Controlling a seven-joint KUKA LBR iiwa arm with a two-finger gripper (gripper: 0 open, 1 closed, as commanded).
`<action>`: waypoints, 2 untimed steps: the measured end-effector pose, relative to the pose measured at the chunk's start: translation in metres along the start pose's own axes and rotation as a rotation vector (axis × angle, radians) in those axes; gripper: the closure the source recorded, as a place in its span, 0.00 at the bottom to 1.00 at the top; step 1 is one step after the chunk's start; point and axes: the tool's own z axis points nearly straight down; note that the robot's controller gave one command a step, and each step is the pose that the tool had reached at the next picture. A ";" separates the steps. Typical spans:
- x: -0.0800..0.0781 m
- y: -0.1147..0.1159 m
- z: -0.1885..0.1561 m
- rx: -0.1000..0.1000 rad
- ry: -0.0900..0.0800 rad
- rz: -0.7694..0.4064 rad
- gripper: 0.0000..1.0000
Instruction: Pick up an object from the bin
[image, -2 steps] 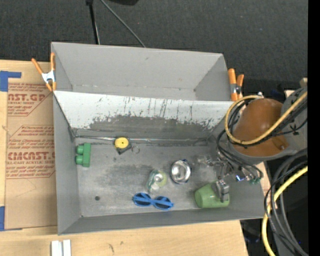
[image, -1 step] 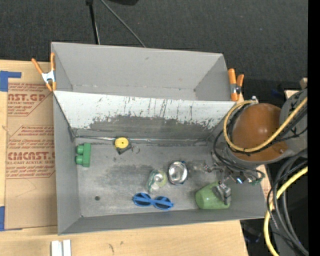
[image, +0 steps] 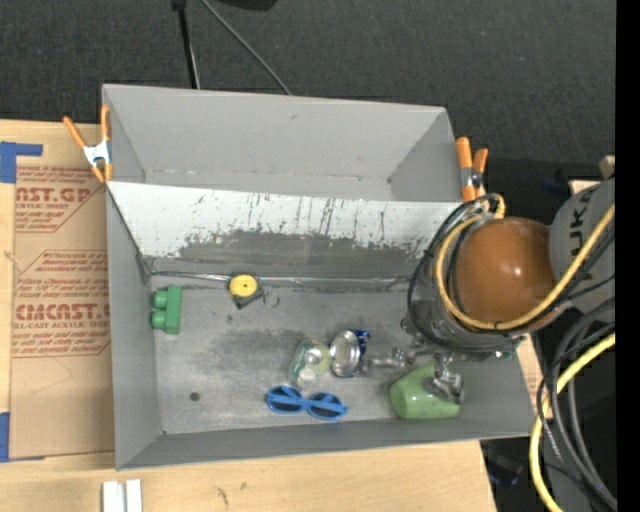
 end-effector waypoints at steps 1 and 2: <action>-0.013 -0.003 0.000 0.000 0.000 -0.210 0.00; -0.008 -0.011 -0.003 0.018 0.008 -0.207 1.00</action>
Offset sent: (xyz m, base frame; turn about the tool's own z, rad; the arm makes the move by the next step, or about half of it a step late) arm -0.0008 0.0063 -0.0146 -0.2076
